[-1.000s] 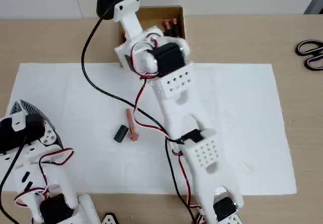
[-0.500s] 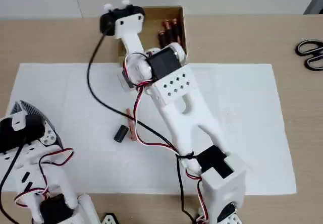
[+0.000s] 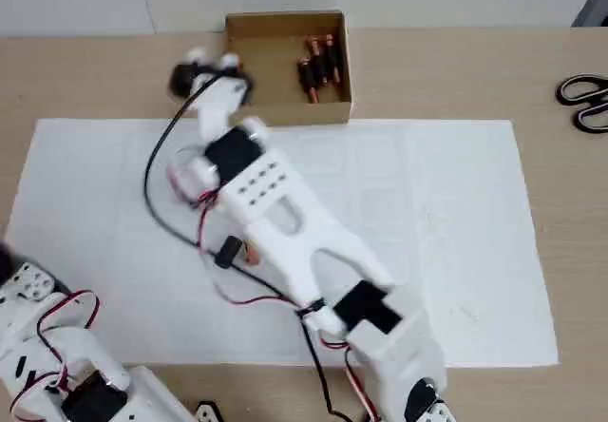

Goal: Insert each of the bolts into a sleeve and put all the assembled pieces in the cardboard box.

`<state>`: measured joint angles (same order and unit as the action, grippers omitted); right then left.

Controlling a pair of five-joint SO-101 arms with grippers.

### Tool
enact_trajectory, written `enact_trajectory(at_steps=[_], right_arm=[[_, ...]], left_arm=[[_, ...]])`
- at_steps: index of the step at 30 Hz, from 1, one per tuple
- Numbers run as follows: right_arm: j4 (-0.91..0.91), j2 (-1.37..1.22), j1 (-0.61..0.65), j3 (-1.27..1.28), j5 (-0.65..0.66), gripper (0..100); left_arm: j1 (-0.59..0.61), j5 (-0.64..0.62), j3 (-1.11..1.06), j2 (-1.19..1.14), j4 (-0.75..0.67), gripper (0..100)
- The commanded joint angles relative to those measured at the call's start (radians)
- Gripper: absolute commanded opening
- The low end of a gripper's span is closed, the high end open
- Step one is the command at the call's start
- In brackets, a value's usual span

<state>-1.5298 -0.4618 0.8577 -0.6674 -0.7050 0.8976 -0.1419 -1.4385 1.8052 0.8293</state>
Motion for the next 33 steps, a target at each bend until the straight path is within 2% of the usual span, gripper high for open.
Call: enact_trajectory(at_steps=[1, 14, 19, 28, 33], right_arm=[[0.012, -0.041, 0.021, 0.002, -0.043, 18.0], [-0.062, -0.107, 0.068, 0.028, -0.084, 18.0], [-0.031, -0.110, 0.082, 0.107, -0.198, 18.0], [0.007, -0.119, 0.064, 0.137, -0.201, 17.9], [0.005, -0.220, 0.064, 0.135, -0.203, 17.5]], left_arm=[[0.049, -0.043, 0.002, 0.014, 0.068, 2], [0.086, -0.074, 0.002, 0.014, 0.118, 2], [0.083, -0.074, 0.002, 0.014, 0.117, 2], [0.081, -0.074, 0.002, 0.014, 0.117, 2], [0.081, -0.074, 0.002, 0.014, 0.118, 2]])
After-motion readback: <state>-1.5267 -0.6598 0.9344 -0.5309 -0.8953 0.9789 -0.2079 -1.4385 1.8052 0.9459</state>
